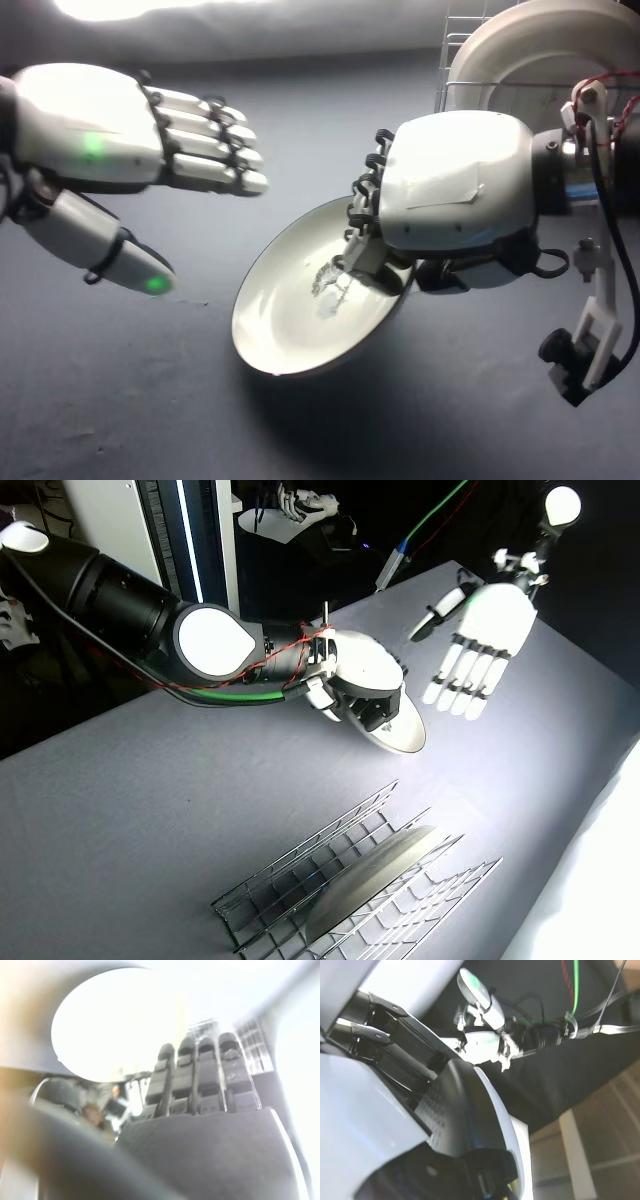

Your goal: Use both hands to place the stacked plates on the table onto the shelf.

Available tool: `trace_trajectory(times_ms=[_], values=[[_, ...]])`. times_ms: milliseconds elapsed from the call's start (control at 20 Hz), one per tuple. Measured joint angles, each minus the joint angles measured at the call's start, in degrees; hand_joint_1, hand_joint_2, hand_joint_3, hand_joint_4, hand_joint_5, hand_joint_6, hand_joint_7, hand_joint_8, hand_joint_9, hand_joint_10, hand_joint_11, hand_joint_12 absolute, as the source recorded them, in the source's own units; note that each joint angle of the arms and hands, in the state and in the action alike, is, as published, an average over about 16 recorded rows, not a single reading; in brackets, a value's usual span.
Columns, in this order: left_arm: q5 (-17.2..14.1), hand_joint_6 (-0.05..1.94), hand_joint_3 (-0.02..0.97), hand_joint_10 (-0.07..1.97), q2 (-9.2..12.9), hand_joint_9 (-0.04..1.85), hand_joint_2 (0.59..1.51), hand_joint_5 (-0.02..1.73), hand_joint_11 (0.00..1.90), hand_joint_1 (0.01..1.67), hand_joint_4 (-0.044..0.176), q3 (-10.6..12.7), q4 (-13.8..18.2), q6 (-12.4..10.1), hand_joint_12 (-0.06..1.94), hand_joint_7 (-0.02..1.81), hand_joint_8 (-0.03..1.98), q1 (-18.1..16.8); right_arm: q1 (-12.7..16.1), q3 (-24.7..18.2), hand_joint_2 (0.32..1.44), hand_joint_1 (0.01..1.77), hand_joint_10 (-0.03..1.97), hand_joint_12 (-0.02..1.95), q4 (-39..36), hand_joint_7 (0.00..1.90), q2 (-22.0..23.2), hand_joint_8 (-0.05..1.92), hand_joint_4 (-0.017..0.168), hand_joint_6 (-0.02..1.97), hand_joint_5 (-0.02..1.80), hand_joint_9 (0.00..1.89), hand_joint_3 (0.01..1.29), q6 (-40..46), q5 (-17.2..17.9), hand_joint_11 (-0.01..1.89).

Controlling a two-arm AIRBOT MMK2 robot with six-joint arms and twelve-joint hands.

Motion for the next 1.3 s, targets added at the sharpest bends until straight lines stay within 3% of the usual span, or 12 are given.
trace_trajectory(times_ms=[600,1300], values=[[-0.54,0.01,0.015,-0.06,3.80,0.03,1.166,0.08,0.02,0.02,0.000,-0.70,1.62,0.35,-0.01,0.05,0.01,-1.46,1.77,-3.47,1.05,1.38,1.12,1.38,6.97,1.07,3.25,0.81,0.002,1.01,0.93,0.97,0.01,-0.02,1.22,0.86],[-0.20,0.01,0.015,-0.06,4.21,0.03,1.166,0.08,0.01,0.02,0.000,-8.70,1.61,3.93,-0.01,0.05,0.01,2.00,1.79,-4.61,1.06,1.38,1.13,1.36,0.58,1.07,9.42,0.80,0.003,1.00,0.94,0.96,0.01,-0.28,3.03,0.85]])
